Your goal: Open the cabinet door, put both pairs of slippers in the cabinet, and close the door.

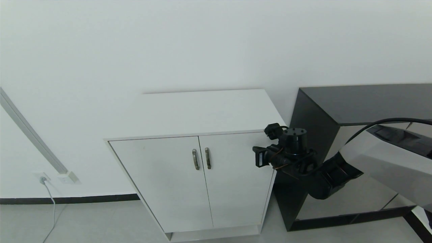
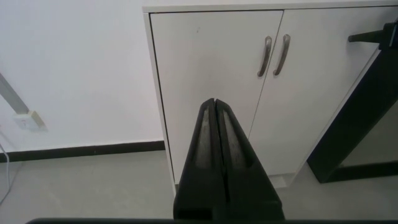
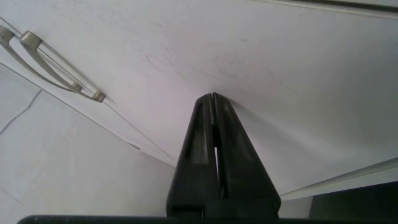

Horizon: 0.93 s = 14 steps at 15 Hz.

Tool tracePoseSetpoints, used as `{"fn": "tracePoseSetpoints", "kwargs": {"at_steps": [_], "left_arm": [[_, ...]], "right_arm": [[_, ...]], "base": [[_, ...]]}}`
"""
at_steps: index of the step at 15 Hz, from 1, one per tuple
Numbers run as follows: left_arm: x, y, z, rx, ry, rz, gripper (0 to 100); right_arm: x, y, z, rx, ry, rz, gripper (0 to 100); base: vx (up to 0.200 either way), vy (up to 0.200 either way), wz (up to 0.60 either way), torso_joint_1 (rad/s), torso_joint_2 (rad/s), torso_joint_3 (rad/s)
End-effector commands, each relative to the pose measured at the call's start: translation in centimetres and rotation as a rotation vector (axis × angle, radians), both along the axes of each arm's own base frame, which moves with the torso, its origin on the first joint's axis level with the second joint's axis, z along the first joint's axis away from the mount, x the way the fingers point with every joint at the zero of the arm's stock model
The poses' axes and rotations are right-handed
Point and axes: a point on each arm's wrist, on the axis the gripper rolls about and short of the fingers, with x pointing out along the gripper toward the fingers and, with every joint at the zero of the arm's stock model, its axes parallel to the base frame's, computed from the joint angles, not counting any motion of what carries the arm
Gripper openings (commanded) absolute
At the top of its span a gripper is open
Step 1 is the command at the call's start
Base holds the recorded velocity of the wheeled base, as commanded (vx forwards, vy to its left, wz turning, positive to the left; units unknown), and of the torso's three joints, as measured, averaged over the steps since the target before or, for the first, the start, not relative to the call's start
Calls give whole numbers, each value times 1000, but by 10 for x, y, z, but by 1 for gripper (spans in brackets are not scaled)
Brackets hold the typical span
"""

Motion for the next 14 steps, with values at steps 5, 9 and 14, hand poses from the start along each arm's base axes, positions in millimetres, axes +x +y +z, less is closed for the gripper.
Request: {"fn": "tracePoseSetpoints", "kwargs": {"at_steps": [5, 9, 14], "left_arm": [[0, 0, 0, -1, 1, 1, 0], [0, 0, 0, 0, 1, -1, 0], [0, 0, 0, -1, 1, -1, 0]], "right_arm": [[-9, -3, 2, -7, 6, 5, 0], [-24, -5, 9, -14, 13, 14, 0], [-57, -26, 25, -21, -2, -44, 0]], "base": [[0, 0, 0, 0, 0, 0], [0, 0, 0, 0, 0, 0], [0, 0, 0, 0, 0, 0]]}}
